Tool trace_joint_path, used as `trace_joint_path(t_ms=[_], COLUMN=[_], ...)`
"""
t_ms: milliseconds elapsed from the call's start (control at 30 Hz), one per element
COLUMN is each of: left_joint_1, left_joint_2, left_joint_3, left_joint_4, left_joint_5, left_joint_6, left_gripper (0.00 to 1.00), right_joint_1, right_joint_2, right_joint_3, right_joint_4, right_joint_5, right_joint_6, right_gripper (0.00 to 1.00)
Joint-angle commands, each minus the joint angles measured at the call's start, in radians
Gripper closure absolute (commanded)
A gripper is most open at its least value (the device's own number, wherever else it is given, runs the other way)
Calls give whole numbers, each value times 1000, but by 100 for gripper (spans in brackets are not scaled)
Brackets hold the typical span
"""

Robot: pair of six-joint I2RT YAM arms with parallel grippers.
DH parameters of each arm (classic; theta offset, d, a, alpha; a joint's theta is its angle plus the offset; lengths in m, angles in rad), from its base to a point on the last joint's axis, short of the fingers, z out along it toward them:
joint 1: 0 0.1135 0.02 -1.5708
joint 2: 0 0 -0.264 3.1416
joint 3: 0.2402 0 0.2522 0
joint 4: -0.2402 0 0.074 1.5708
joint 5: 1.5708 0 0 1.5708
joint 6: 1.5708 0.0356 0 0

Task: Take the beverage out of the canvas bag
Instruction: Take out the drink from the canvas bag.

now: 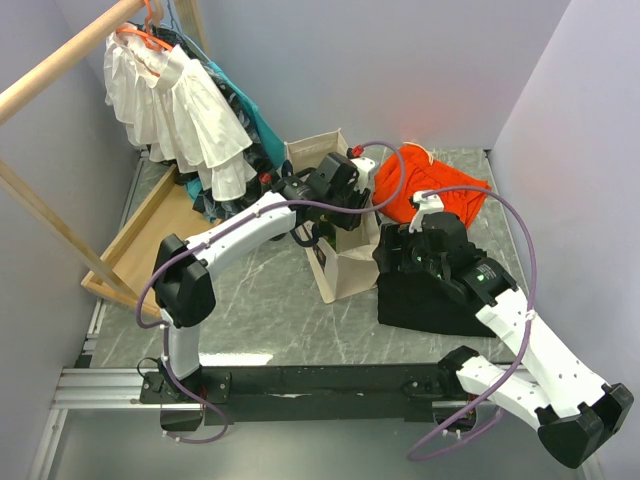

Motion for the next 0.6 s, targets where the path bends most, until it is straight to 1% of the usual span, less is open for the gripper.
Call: trace_joint_path(t_ms=[0,567], left_joint_1=[-4,-4], left_joint_2=[-35,-56], left_joint_3=[116,191], left_joint_4=[-34,-64], left_joint_5=[8,81], left_joint_6=[30,62], left_gripper=[99,99], right_joint_1=[8,8], right_joint_2=[5,-6], right_joint_3=[11,7], right_joint_4=[-43,-46], right_joint_5=[9,18], right_joint_6=[-16,-14], right_gripper=[0,0])
